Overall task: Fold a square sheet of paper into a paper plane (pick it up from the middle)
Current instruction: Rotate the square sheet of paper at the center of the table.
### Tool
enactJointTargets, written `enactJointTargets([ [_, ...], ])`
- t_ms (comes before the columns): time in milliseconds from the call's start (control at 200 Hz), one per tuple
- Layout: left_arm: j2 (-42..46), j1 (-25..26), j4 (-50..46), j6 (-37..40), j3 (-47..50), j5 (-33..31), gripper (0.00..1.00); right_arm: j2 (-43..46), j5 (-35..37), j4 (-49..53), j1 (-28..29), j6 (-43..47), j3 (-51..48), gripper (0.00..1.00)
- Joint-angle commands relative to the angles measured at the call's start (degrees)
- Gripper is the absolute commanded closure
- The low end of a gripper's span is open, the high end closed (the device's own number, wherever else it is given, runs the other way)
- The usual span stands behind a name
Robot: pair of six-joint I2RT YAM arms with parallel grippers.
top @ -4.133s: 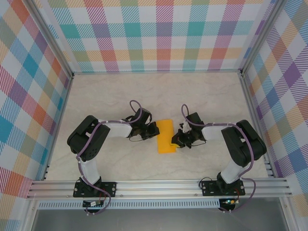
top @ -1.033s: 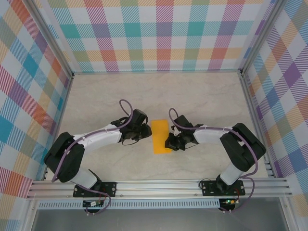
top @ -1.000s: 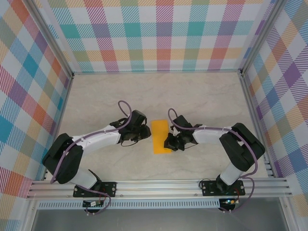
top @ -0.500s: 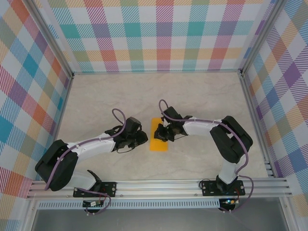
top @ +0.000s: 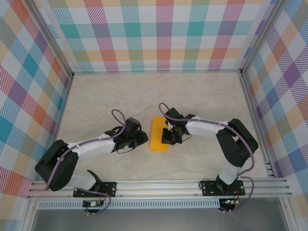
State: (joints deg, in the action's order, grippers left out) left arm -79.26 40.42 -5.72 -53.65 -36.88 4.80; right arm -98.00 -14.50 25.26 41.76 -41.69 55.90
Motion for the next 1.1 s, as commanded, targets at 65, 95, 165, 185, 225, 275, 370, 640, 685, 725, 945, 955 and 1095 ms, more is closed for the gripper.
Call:
enactJointTargets([
  [65,2.01,0.36,-1.4,-0.77,0.98,-1.32,0.74,-1.13,-3.69,-0.82,1.03,-1.6,-1.45,0.91],
  [95,2.29,0.3,-1.43,-0.76,1.11,-1.2,0.74,-1.74,-4.22,-1.13,1.17,-2.13,-1.34,0.91],
  [165,3.04,0.3,-1.63,-0.78,1.44,-1.18,0.74,-3.17,-5.49,-1.87,1.52,-3.17,-0.76,0.92],
  [185,3.23,0.35,-1.77,-0.78,1.53,-1.19,0.75,-3.51,-5.75,-2.16,1.65,-3.48,-0.63,0.92],
  [225,3.7,0.33,-1.84,-0.84,1.71,-1.13,0.75,-4.18,-6.24,-2.53,1.9,-4.0,-0.28,0.92],
  [275,4.08,0.33,-1.99,-0.88,1.98,-1.03,0.75,-4.94,-7.12,-3.29,2.22,-4.49,0.11,0.92],
  [370,4.88,0.36,-2.0,-0.93,2.34,-0.5,0.75,-6.11,-8.28,-4.53,2.8,-5.35,1.11,0.92],
  [640,3.57,0.31,1.7,-1.96,3.13,2.15,0.78,-9.28,-8.69,-10.85,2.97,-8.46,4.56,0.92],
  [685,2.8,0.36,2.63,-2.2,3.06,2.76,0.79,-9.66,-9.18,-11.09,2.89,-8.21,5.48,0.92],
  [725,2.2,0.36,3.54,-2.48,3.04,3.35,0.81,-9.18,-9.55,-10.96,2.74,-7.42,5.88,0.93],
  [945,1.56,1.04,6.6,-3.99,2.63,5.97,0.88,-0.5,-13.36,-11.69,-2.41,3.63,-0.72,0.96],
  [955,1.57,1.08,6.64,-3.98,2.55,6.0,0.88,-0.35,-13.71,-11.56,-2.74,4.05,-0.95,0.96],
  [1095,0.79,2.94,5.91,-3.49,0.28,5.77,0.9,1.23,-15.52,-12.59,-6.7,6.26,-4.44,0.97],
])
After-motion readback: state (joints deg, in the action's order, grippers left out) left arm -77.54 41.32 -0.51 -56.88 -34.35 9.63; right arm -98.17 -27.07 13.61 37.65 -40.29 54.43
